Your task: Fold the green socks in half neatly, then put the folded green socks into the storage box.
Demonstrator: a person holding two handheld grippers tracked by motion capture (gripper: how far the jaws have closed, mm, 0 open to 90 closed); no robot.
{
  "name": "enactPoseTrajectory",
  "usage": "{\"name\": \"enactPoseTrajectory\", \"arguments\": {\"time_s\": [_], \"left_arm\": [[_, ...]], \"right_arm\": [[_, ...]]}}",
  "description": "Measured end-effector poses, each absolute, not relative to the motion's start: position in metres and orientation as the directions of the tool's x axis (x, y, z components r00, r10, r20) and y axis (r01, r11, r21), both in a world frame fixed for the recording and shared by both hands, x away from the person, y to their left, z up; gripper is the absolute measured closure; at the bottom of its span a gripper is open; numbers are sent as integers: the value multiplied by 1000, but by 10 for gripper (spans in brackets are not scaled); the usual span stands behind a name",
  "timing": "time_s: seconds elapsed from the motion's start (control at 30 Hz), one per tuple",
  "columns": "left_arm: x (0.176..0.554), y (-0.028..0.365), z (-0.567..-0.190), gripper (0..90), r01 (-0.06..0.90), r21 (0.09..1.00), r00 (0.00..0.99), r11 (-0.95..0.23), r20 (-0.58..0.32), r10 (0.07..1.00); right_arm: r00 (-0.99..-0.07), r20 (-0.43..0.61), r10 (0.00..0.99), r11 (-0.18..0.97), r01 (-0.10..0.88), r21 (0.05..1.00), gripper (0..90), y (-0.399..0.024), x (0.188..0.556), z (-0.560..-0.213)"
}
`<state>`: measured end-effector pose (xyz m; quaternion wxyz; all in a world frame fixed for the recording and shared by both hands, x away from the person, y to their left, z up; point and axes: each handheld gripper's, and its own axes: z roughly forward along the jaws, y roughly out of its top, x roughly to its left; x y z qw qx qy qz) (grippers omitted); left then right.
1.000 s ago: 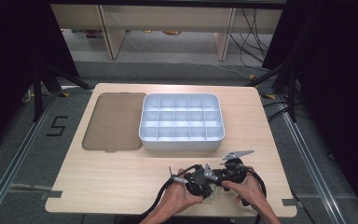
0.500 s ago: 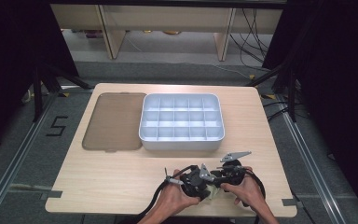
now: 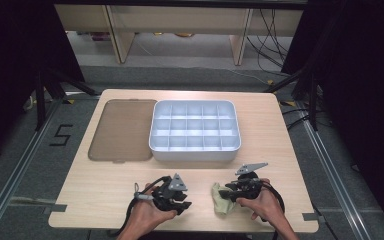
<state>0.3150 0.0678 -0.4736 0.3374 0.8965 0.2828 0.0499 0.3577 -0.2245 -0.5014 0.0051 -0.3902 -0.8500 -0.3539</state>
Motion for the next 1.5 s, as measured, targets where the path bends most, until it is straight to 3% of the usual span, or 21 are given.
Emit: {"name": "enactPoseTrajectory", "arguments": {"time_s": [0.2, 0.33, 0.5, 1.03, 1.27, 1.5], "left_arm": [[314, 101, -476, 541, 521, 651, 790, -552, -122, 601], [315, 114, -479, 401, 558, 663, 747, -499, -140, 650], [315, 125, -483, 317, 569, 661, 730, -489, -133, 670], [310, 157, -490, 316, 573, 685, 693, -450, -112, 712], [313, 156, -493, 316, 588, 675, 687, -445, -126, 716], [315, 155, -492, 315, 579, 683, 693, -445, -126, 709]], "right_arm": [[-694, 294, 657, 437, 669, 601, 630, -225, 357, -502], [-691, 309, 653, 428, 674, 602, 656, -226, 356, -503], [-692, 325, 645, 420, 676, 606, 681, -227, 356, -505], [-692, 321, 646, 417, 673, 611, 728, -227, 354, -502], [-704, 349, 619, 386, 659, 646, 731, -233, 353, -494], [-681, 334, 652, 337, 655, 676, 731, -243, 344, -475]]}}
